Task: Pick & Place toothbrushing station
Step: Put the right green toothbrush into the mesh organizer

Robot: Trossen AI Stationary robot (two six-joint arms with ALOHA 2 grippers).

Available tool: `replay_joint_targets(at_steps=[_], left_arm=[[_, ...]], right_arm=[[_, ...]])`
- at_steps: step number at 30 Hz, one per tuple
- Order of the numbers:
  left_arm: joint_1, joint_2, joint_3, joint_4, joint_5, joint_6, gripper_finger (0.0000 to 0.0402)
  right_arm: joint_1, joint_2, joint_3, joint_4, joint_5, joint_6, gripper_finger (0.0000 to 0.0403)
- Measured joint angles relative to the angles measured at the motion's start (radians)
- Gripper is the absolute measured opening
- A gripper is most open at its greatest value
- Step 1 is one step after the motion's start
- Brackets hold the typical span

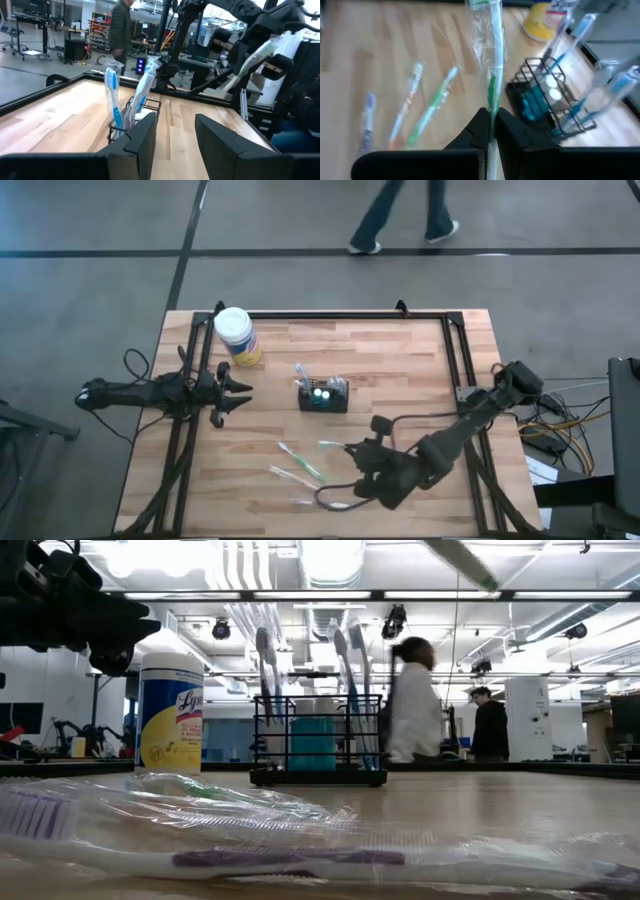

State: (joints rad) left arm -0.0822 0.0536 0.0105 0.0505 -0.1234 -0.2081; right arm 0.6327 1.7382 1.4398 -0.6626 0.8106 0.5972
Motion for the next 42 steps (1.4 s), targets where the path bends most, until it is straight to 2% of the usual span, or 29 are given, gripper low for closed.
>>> replay_joint_targets(at_steps=[3, 8, 11, 15, 24, 34, 42], left_arm=[[0.000, 0.004, 0.000, 0.000, 0.000, 0.000, 0.0142], [0.000, 0.018, -0.002, 0.004, 0.017, 0.000, 0.0142], [0.000, 0.037, -0.002, 0.003, 0.065, 0.002, 0.0138], [-0.001, 0.068, -0.002, 0.012, 0.141, 0.051, 0.0127], [-0.001, 0.122, -0.002, 0.226, 0.149, 0.105, 0.0112], [0.000, 0.135, 0.000, 0.215, 0.122, 0.170, 0.0112], [0.000, 0.139, 0.000, 0.185, 0.122, 0.165, 0.0112]], right_arm=[[-0.011, -0.064, -0.181, 0.293, -0.036, -0.108, 0.0014], [-0.072, -0.143, -0.495, 0.973, -0.146, -0.365, 0.0013], [-0.121, -0.145, -0.615, 1.201, -0.254, -0.421, 0.0013], [-0.158, -0.134, -0.684, 1.309, -0.266, -0.460, 0.0013], [-0.227, -0.160, -0.751, 1.410, -0.270, -0.564, 0.0013], [-0.281, -0.209, -0.808, 1.598, -0.256, -0.745, 0.0013], [-0.353, -0.224, -0.969, 1.908, -0.317, -0.729, 0.0013]])
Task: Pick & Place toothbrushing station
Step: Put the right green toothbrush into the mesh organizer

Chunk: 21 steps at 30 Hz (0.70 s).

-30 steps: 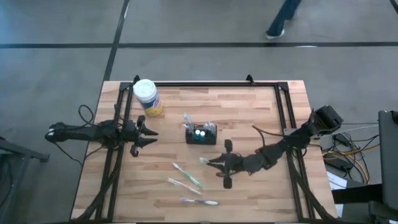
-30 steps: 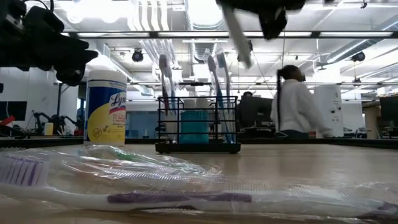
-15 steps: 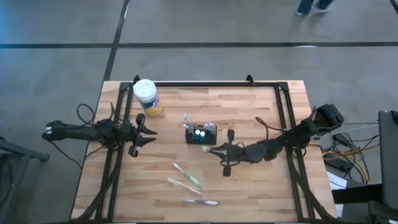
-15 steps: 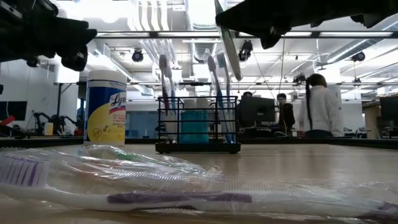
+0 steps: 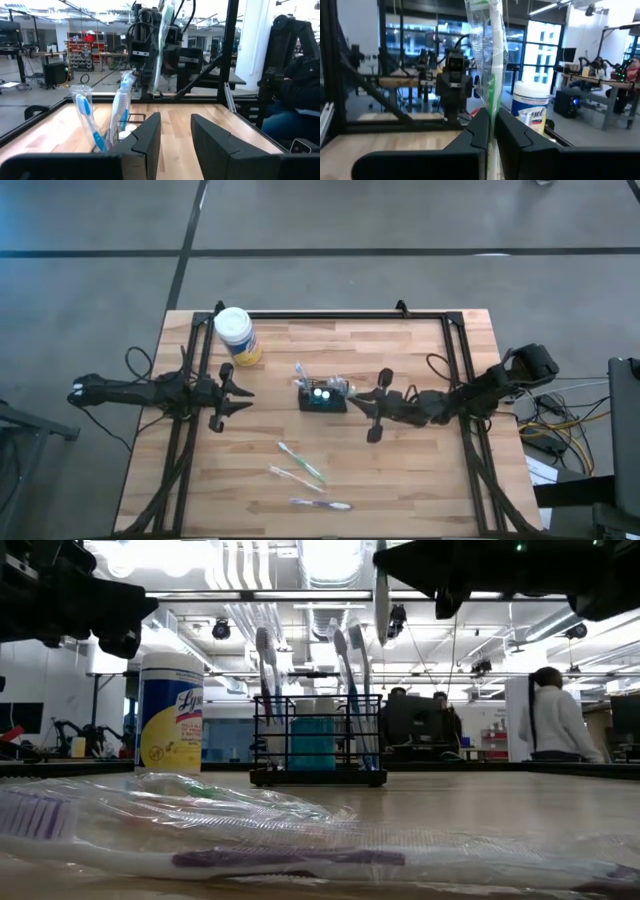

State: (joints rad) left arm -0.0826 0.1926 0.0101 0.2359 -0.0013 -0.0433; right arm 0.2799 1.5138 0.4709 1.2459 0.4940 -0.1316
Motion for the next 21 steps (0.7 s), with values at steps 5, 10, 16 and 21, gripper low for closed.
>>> replay_joint_targets(at_steps=[5, 10, 16, 21], left_arm=[[0.000, 0.001, 0.000, -0.001, 0.000, 0.005, 0.0112], [0.000, 0.001, 0.000, -0.002, 0.000, 0.005, 0.0112], [0.000, 0.003, 0.000, -0.007, 0.000, 0.005, 0.0112], [0.000, 0.003, 0.000, -0.007, 0.000, 0.005, 0.0112]], right_arm=[[-0.032, 0.058, 0.014, 0.000, -0.002, 0.023, 0.0013], [-0.051, 0.104, 0.035, 0.021, -0.005, 0.016, 0.0013], [-0.067, 0.165, 0.049, 0.034, 0.003, 0.020, 0.0013], [-0.070, 0.210, 0.037, 0.096, 0.041, 0.014, 0.0013]])
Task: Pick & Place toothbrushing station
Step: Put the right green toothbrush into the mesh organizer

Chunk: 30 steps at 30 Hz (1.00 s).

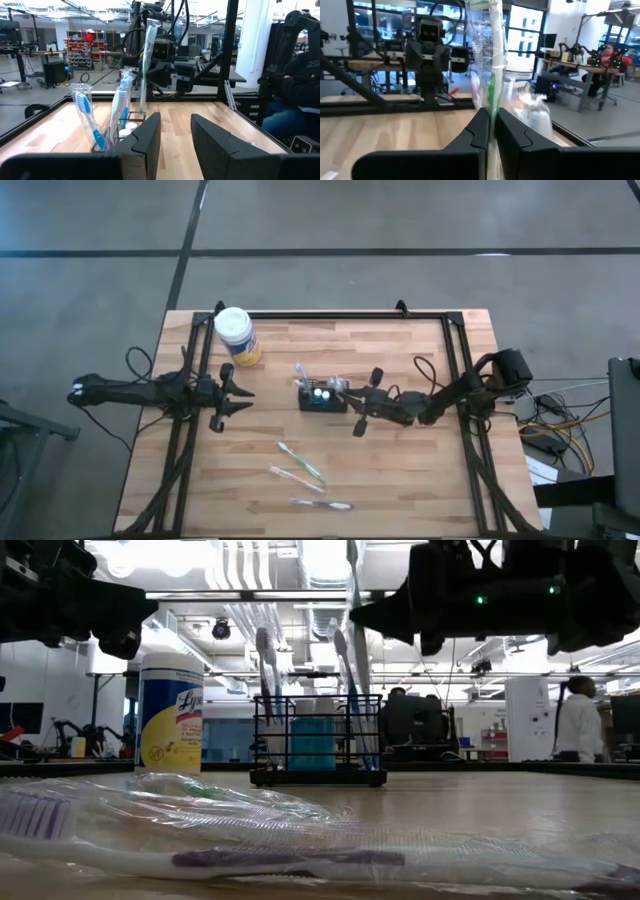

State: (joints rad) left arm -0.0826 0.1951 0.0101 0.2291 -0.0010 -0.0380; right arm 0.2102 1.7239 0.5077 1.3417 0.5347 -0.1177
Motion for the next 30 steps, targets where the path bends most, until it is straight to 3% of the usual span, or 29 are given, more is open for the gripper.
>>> replay_joint_targets(at_steps=[7, 30], left_arm=[[0.000, 0.000, 0.000, 0.000, 0.000, 0.000, 0.0112], [0.000, 0.000, 0.000, -0.002, 0.000, 0.008, 0.0112]], right_arm=[[0.001, 0.053, -0.022, 0.054, 0.042, 0.011, 0.0013], [0.003, 0.258, -0.022, 0.183, 0.040, 0.043, 0.0013]])
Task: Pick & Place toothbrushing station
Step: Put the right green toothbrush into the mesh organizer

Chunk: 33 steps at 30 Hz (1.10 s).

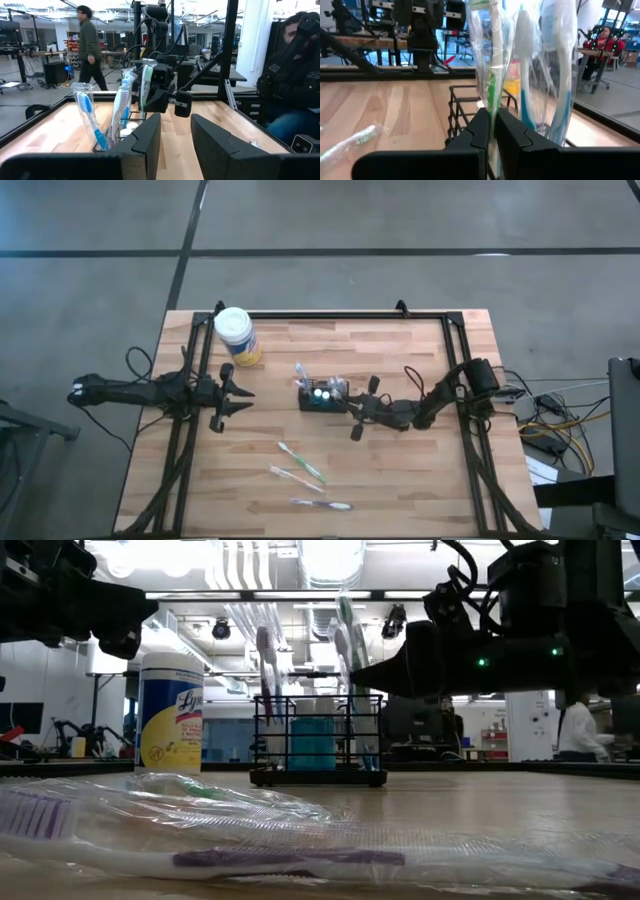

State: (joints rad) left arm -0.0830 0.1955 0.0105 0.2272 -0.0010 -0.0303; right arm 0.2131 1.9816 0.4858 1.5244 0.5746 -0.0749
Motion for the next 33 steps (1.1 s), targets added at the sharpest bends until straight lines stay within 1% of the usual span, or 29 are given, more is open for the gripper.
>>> replay_joint_targets(at_steps=[11, 17, 28, 33], left_arm=[[0.000, 0.000, 0.000, 0.000, 0.000, 0.001, 0.0112], [0.000, 0.000, 0.000, 0.004, 0.000, 0.004, 0.0112], [0.000, 0.000, 0.000, 0.017, -0.035, 0.004, 0.0113], [0.000, 0.000, 0.000, 0.019, -0.036, -0.005, 0.0112]], right_arm=[[0.000, -0.003, 0.000, -0.008, -0.007, 0.069, 0.0013], [0.000, -0.012, 0.000, -0.059, -0.029, 0.132, 0.0015], [0.001, -0.013, 0.002, -0.071, -0.037, 0.174, 0.0072], [0.008, -0.014, 0.002, -0.072, -0.073, 0.181, 0.0106]])
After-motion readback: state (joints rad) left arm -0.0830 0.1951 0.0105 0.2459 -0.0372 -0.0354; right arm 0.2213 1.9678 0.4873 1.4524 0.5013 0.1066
